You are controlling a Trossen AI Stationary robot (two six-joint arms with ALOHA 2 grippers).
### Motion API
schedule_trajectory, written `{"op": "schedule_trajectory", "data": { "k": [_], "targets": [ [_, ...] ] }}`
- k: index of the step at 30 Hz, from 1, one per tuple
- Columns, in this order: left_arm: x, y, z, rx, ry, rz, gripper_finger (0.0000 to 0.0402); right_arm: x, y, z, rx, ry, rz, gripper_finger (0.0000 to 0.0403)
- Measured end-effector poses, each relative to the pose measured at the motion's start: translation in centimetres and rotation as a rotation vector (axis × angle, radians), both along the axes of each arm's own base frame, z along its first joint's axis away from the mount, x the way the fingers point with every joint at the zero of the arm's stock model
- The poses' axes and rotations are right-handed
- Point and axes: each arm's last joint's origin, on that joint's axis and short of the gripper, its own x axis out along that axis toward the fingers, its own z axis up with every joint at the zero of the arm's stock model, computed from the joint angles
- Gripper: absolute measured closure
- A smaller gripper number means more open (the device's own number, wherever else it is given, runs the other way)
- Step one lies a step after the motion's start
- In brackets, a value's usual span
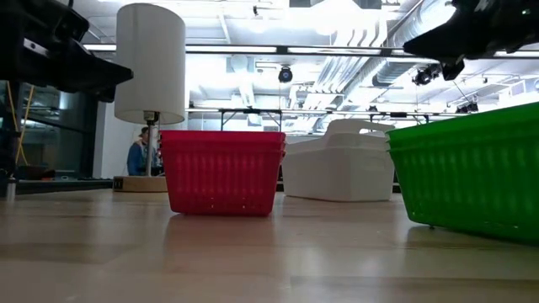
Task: Stack baskets by color
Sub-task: Return to Home Position
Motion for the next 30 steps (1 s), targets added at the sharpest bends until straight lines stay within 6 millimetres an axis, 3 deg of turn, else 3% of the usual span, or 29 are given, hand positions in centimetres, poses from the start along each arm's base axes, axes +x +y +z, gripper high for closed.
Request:
{"op": "schedule_trajectory", "data": {
  "k": [3, 8, 12, 18, 25, 30],
  "targets": [
    [0.1, 0.1, -0.1, 0.0, 0.011, 0.016, 0.0401, -0.6, 0.1, 0.1, -0.002, -0.017, 0.002, 0.0403],
    [0.1, 0.1, -0.1, 0.0, 0.012, 0.017, 0.0401, -1.2, 0.1, -2.3, -0.048, -0.132, -0.001, 0.0403],
    [0.1, 0.1, -0.1, 0.0, 0.012, 0.018, 0.0401, -2.0, -0.3, -3.0, -0.063, -0.227, -0.01, 0.0403],
    [0.1, 0.1, -0.1, 0.0, 0.012, 0.018, 0.0401, -2.7, -0.7, -5.6, -0.026, -0.145, 0.023, 0.0403],
    [0.1, 0.1, -0.1, 0.0, 0.011, 0.018, 0.0401, -2.4, -0.5, -5.9, -0.162, -0.074, 0.065, 0.0403],
    [0.1, 0.0, -0.1, 0.0, 0.01, 0.015, 0.0401, -2.3, -0.8, -6.0, -0.135, -0.057, -0.037, 0.0403]
  ]
}}
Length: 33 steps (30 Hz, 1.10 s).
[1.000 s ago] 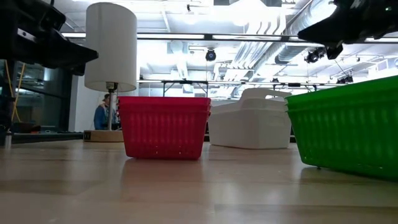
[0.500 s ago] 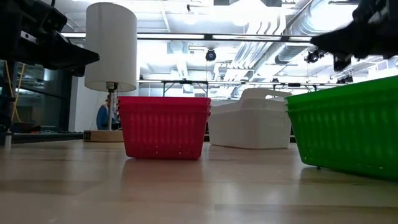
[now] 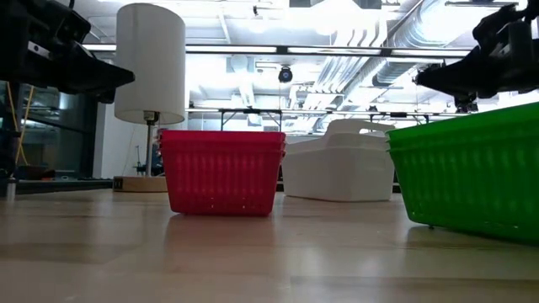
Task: Stack baskets by color
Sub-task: Return to Home Position
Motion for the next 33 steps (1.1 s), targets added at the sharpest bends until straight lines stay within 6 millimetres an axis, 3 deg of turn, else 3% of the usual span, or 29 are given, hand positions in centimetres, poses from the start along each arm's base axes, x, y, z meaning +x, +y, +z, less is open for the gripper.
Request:
{"op": "schedule_trajectory", "data": {
  "k": [9, 23, 33],
  "targets": [
    [-0.45, -0.61, 0.76, 0.008, -0.089, -0.058, 0.0401, 0.01, -0.02, -0.01, 0.004, 0.001, -0.009, 0.0403],
    [-0.24, -0.96, 0.35, 0.008, -0.116, -0.1, 0.0401, -0.44, 0.02, 0.87, 0.022, -0.106, 0.017, 0.0402],
    [-0.24, -0.93, 0.35, 0.008, -0.116, -0.093, 0.0401, -0.31, -0.01, 0.55, 0.015, -0.069, 0.012, 0.0402]
  ]
}}
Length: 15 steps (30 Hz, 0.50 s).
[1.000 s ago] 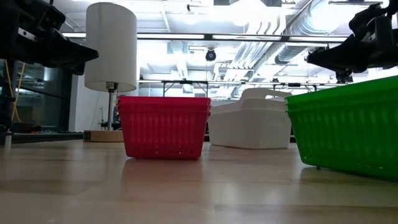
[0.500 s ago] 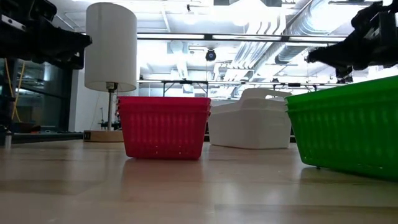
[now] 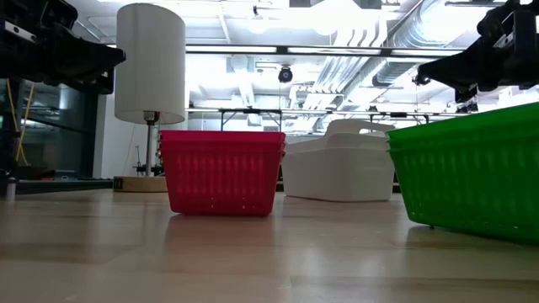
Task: Stack baskets by color
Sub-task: Return to Home Position
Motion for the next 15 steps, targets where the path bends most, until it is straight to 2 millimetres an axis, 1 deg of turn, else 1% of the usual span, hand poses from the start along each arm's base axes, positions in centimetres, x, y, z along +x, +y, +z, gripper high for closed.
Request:
{"op": "schedule_trajectory", "data": {
  "k": [15],
  "targets": [
    [0.02, 0.0, -0.02, 0.0, 0.002, 0.0, 0.0401, 0.02, 0.0, -0.12, -0.002, 0.012, 0.0, 0.0402]
  ]
}}
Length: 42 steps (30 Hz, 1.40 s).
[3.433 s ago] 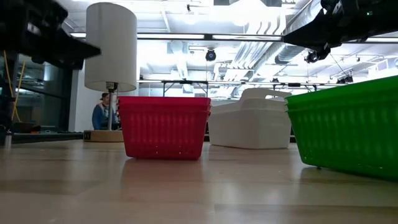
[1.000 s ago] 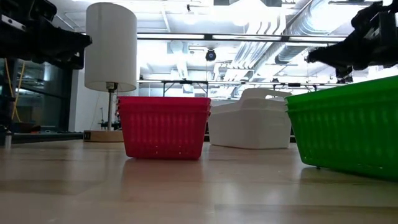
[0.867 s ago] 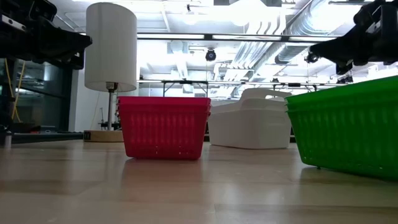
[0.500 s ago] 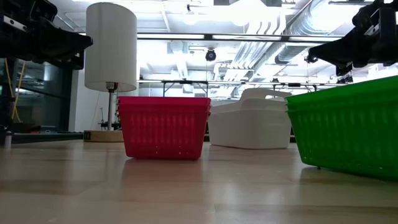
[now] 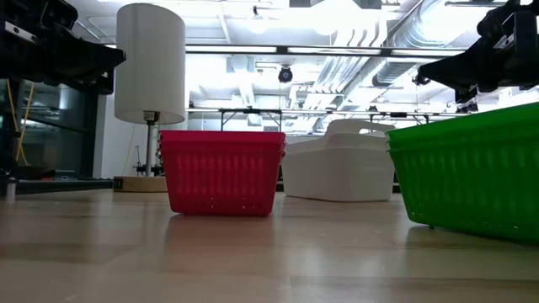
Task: Stack baskets by color
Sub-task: Return to Home Position
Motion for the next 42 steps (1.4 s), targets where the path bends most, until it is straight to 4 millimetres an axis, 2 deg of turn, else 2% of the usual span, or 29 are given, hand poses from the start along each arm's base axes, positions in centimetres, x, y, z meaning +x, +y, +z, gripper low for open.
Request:
{"op": "schedule_trajectory", "data": {
  "k": [42],
  "targets": [
    [0.17, 0.0, -0.22, -0.001, 0.028, 0.0, 0.0401, 0.01, 0.0, -0.02, 0.0, 0.002, 0.0, 0.0402]
  ]
}}
